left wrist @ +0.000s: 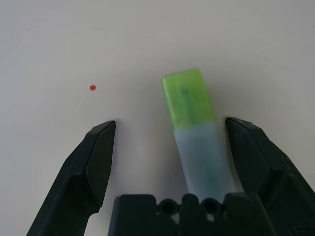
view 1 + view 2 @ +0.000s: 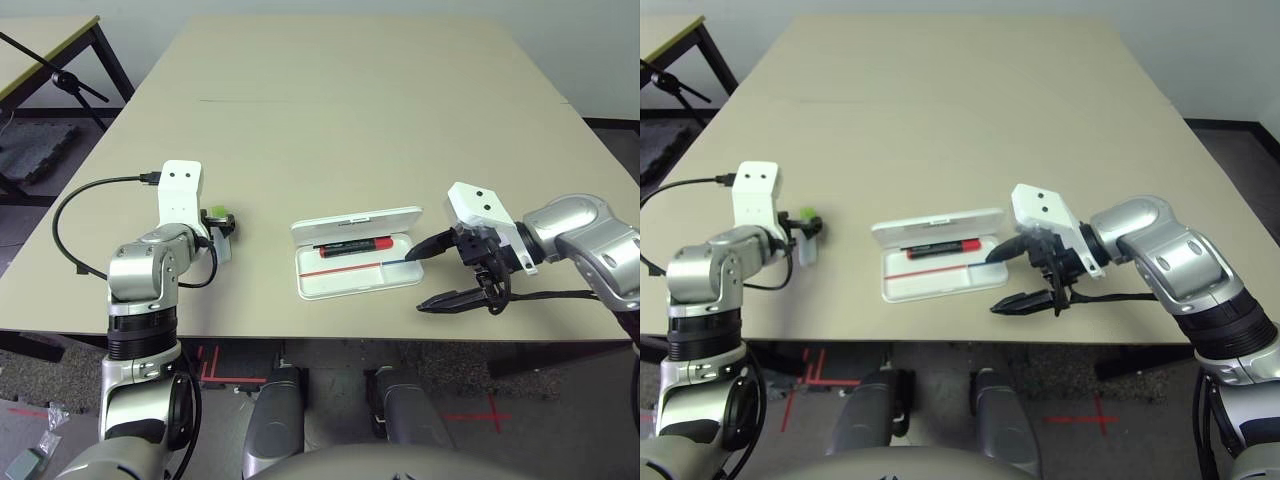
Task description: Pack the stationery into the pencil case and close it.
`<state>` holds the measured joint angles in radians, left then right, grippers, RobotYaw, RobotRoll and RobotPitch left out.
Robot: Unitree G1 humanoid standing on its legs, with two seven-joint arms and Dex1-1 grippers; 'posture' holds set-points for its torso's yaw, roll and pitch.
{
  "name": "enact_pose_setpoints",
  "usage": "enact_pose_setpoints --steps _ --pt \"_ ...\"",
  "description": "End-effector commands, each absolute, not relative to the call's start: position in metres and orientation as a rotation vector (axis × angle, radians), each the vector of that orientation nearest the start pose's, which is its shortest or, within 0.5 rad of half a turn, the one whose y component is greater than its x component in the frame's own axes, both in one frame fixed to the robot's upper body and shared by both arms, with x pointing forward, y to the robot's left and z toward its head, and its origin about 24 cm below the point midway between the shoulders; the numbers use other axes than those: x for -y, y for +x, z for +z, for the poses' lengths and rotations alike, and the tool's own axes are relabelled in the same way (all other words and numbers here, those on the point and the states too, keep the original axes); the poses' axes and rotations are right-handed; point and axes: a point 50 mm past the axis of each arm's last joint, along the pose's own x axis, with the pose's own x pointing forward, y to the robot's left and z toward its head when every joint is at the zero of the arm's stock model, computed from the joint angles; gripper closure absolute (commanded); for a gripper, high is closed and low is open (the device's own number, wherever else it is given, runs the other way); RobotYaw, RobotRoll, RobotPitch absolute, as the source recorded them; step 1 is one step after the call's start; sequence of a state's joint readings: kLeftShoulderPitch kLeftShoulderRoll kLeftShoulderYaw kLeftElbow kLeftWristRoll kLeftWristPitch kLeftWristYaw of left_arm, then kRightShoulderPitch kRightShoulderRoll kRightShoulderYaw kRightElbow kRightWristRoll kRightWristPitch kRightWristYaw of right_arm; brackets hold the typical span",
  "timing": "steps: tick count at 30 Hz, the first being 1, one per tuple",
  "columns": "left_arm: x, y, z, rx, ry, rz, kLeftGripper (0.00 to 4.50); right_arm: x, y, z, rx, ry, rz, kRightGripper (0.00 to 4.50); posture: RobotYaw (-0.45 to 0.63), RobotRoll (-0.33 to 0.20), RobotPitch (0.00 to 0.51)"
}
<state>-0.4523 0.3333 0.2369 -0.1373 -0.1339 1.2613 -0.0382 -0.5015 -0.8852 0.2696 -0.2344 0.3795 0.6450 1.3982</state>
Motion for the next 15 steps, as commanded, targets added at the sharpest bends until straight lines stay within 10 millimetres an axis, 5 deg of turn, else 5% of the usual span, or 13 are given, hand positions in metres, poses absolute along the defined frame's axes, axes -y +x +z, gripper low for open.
enact_pose_setpoints --steps 1,9,15 --pt "-0.2366 0.2917 0.1042 -0.663 0.043 0.189 0.0 0.1734 0.2555 0.156 -0.531 -0.477 1.526 0.04 0.1 0.0 0.123" --pt "-0.2282 0.286 0.0948 -0.715 0.047 0.168 0.07 0.1756 0.257 0.1516 -0.526 -0.491 1.516 0.01 0.1 0.0 0.123" --pt "-0.2337 0.2838 0.0977 -0.728 0.055 0.166 2.17 0.1743 0.2591 0.1501 -0.521 -0.505 1.51 0.0 0.1 0.0 0.125"
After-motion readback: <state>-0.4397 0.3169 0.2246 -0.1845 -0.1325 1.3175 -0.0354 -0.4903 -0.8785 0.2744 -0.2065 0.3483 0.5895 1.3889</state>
